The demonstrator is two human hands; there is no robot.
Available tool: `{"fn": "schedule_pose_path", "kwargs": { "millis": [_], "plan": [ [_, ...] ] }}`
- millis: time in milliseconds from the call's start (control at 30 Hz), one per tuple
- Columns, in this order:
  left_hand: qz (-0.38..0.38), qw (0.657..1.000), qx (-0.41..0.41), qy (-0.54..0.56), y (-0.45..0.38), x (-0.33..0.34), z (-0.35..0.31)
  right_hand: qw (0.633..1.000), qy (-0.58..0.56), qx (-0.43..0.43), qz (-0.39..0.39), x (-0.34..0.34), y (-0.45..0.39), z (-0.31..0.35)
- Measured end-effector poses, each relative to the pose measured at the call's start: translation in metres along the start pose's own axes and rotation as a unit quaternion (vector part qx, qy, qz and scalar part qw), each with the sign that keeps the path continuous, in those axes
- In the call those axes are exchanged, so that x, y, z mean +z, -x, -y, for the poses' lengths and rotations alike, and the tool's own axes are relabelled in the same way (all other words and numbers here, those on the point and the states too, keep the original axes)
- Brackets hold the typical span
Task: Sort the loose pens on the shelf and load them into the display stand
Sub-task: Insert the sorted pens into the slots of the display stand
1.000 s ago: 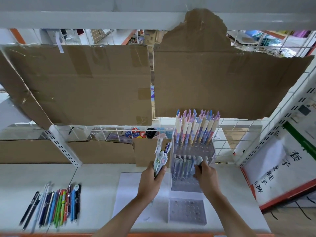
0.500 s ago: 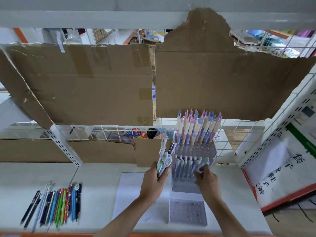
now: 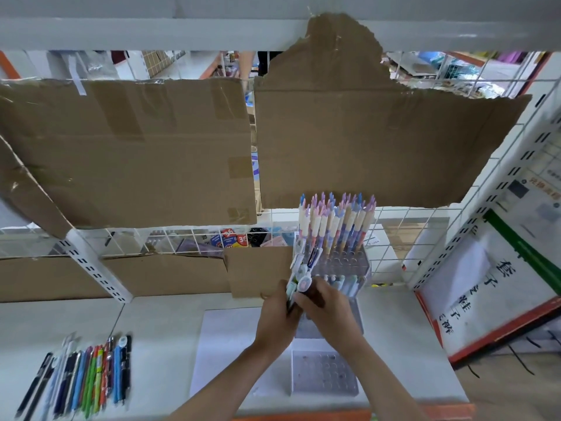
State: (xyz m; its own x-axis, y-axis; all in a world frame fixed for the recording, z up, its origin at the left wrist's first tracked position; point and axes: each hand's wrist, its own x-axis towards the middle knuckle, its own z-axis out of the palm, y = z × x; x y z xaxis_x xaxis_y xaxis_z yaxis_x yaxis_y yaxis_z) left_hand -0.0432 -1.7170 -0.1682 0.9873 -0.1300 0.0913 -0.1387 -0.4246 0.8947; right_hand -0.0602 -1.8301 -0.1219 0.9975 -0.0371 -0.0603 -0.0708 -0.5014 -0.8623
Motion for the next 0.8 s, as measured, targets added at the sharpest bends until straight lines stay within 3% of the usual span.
{"fn": "schedule_pose_path", "kwargs": {
  "millis": [133,300,433,533,800],
  "plan": [
    [-0.006,1.000,-0.006,-0.014,0.000,0.002,0.003,0.999,-0.028,0.002,-0.032,-0.005,-0.003,0.002],
    [-0.020,0.998,-0.040,-0.054,-0.004,0.000,0.017,0.983,-0.096,-0.012,-0.155,-0.033,-0.008,-0.001],
    [-0.042,0.996,-0.057,-0.050,-0.001,-0.008,0.029,0.976,0.033,-0.038,-0.212,-0.065,-0.013,-0.016],
    [-0.049,0.997,-0.048,-0.031,0.000,-0.011,0.029,0.974,0.111,-0.025,-0.198,-0.064,-0.013,-0.038],
    [-0.041,0.997,-0.046,-0.037,0.003,-0.008,0.028,0.986,0.093,0.046,-0.132,-0.033,-0.028,-0.082]
  ]
}}
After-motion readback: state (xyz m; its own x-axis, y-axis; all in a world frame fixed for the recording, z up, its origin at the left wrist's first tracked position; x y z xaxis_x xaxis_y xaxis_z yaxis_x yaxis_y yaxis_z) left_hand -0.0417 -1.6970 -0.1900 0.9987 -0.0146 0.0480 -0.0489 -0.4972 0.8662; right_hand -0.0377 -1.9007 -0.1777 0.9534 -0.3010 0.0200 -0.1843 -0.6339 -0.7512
